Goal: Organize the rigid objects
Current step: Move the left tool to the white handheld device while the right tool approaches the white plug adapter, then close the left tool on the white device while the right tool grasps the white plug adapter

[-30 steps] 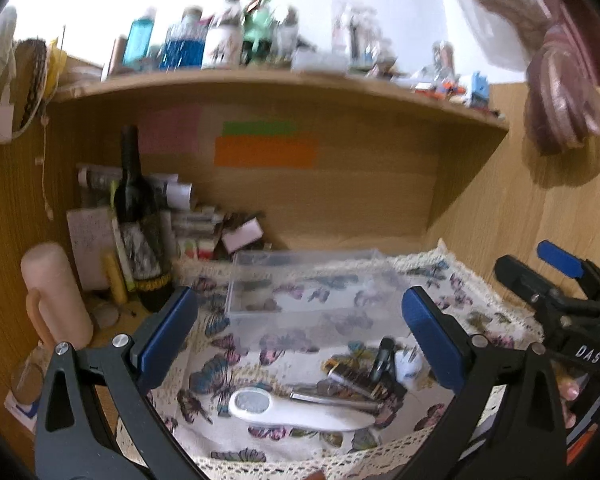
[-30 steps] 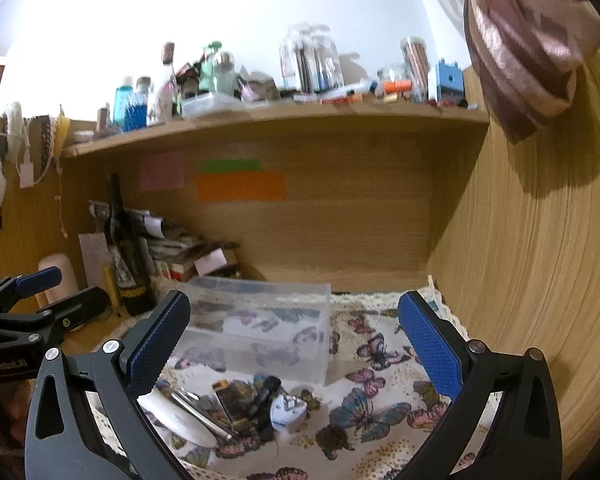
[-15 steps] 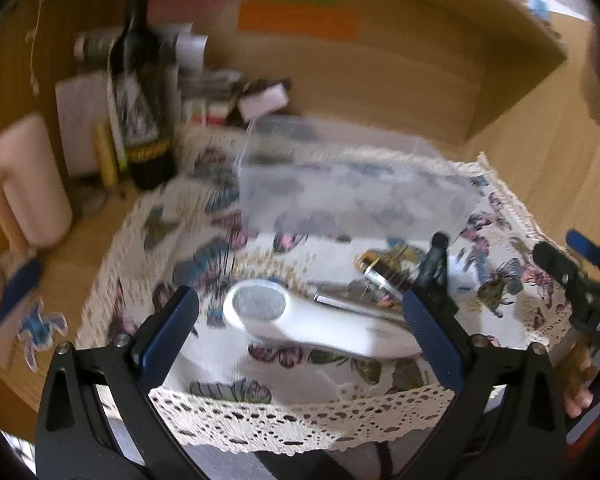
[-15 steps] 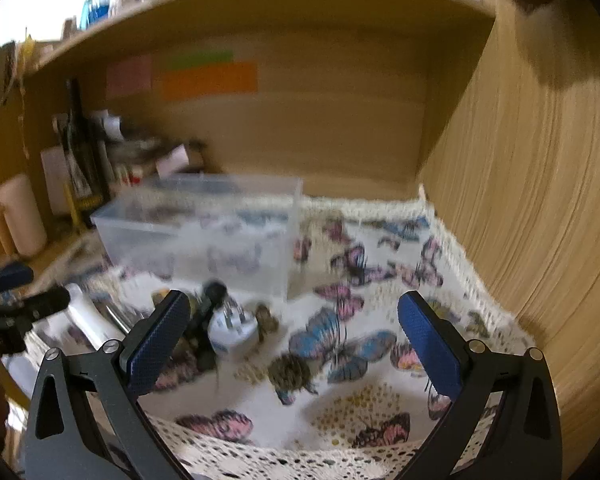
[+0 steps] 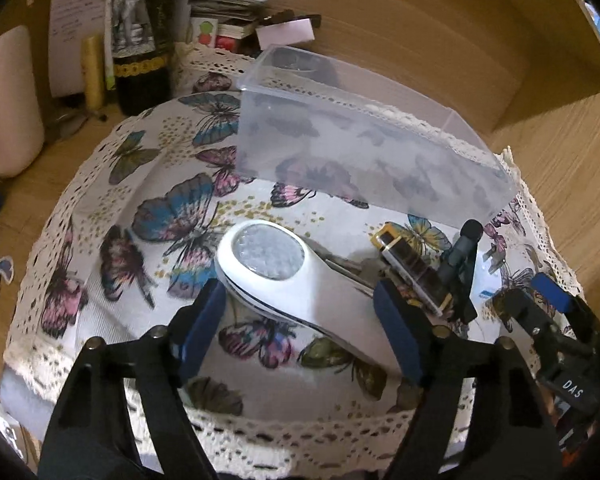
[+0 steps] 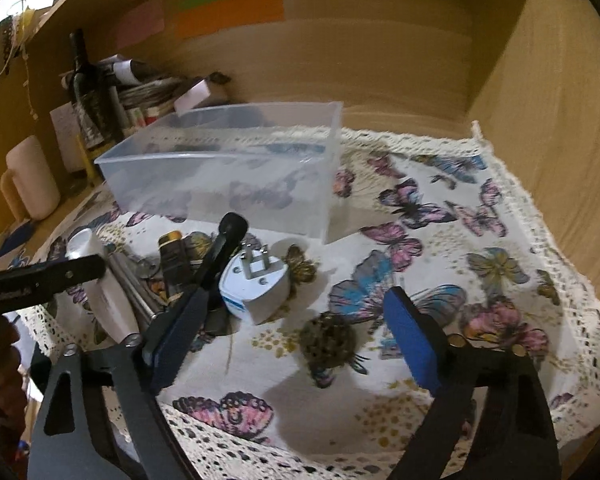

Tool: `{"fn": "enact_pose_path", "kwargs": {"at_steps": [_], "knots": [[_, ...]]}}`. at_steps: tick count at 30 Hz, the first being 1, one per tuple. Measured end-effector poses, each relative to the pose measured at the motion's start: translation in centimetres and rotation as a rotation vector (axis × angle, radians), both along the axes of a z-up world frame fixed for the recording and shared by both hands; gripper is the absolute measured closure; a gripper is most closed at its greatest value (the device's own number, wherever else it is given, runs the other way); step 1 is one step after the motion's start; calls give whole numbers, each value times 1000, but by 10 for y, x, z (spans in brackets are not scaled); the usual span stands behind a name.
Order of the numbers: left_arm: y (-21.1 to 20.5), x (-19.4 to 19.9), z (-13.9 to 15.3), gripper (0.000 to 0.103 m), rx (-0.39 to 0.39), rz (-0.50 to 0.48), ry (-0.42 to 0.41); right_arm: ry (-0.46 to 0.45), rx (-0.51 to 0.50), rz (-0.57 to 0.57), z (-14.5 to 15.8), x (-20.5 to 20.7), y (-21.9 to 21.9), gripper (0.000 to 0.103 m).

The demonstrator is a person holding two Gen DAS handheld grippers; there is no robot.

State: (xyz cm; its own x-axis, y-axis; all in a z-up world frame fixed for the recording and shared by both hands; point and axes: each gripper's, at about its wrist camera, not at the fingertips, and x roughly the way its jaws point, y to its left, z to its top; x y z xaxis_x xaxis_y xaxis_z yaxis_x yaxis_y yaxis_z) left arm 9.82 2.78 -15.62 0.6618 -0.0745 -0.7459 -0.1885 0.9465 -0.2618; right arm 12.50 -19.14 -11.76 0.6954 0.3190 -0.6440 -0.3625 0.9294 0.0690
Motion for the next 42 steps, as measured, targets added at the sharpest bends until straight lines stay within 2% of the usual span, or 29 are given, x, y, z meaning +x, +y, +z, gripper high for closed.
{"fn": "enact_pose_path", "kwargs": {"at_steps": [5, 7, 11, 15, 18, 24, 28, 32, 34, 37, 42], "knots": [[0, 18, 1, 36, 15, -41, 22, 41, 4, 20, -3, 9, 8, 26], [1, 24, 3, 42, 46, -71, 26, 73, 4, 26, -7, 15, 13, 35], [6, 28, 7, 57, 74, -142, 28, 91, -9, 16, -10, 20, 18, 46], [14, 27, 11, 62, 141, -162, 28, 104, -18, 19, -10, 25, 20, 54], [18, 26, 11, 62, 168, -184, 33, 105, -32, 20, -9, 27, 21, 60], [13, 41, 1, 61, 187, -223, 97, 135, -30, 21, -10, 32, 20, 60], [9, 50, -5, 60, 187, -241, 111, 147, -37, 19, -12, 36, 22, 60], [4, 51, -4, 62, 229, -255, 95, 150, -59, 19, -15, 40, 26, 60], [3, 49, -3, 63, 249, -254, 83, 147, -55, 21, -14, 40, 27, 66], [4, 47, 2, 63, 236, -247, 65, 141, -45, 12, -13, 40, 23, 66], [5, 35, 25, 63, 238, -225, -14, 102, -20, -4, 0, 35, 18, 66]]}}
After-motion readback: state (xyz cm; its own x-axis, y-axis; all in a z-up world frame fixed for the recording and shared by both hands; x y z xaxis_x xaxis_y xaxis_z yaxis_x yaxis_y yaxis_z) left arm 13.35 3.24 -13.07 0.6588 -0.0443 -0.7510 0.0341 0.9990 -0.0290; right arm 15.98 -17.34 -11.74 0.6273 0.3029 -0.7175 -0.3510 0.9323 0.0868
